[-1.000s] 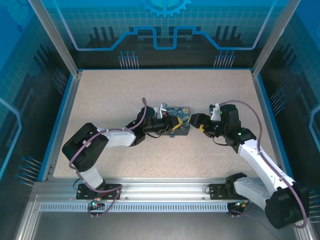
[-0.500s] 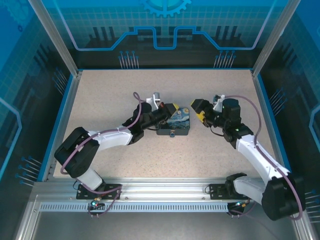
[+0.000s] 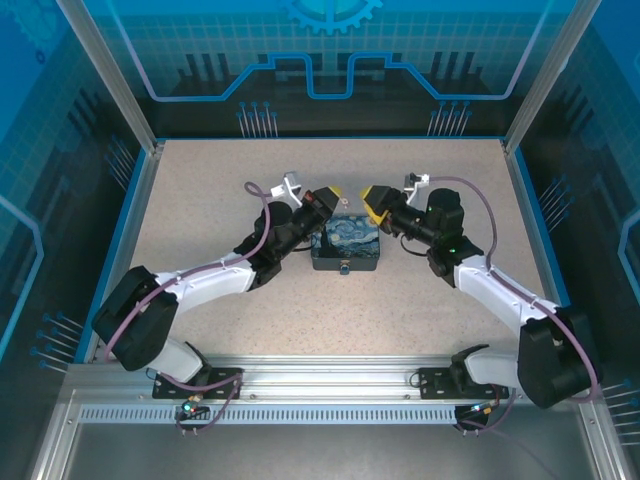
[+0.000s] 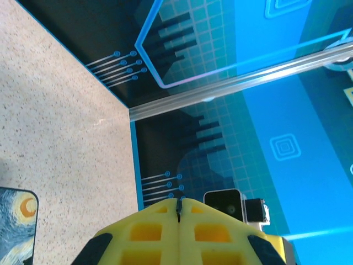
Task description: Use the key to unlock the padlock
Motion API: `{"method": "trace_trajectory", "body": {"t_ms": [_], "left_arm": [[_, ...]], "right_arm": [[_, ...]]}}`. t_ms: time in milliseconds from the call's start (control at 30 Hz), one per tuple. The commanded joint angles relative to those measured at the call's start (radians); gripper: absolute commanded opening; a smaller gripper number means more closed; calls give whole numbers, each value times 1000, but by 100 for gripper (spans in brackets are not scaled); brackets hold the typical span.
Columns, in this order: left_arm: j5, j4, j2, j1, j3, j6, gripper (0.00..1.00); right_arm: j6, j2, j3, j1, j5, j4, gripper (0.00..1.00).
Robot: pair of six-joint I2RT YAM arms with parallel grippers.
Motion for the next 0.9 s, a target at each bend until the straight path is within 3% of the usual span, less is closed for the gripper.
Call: {"method": "trace_trajectory", "body": {"t_ms": [0, 133, 867], "left_arm": [[-75, 38, -27, -7, -8, 1, 0], [-83, 59, -21, -7, -22, -31, 0], [-88, 99, 26, -8, -23, -112, 0]], "right_arm": [[29, 33, 17, 24, -16, 115, 51], [22, 63, 35, 40, -34, 141, 45], [38, 184, 75, 91, -40, 230, 43]]}}
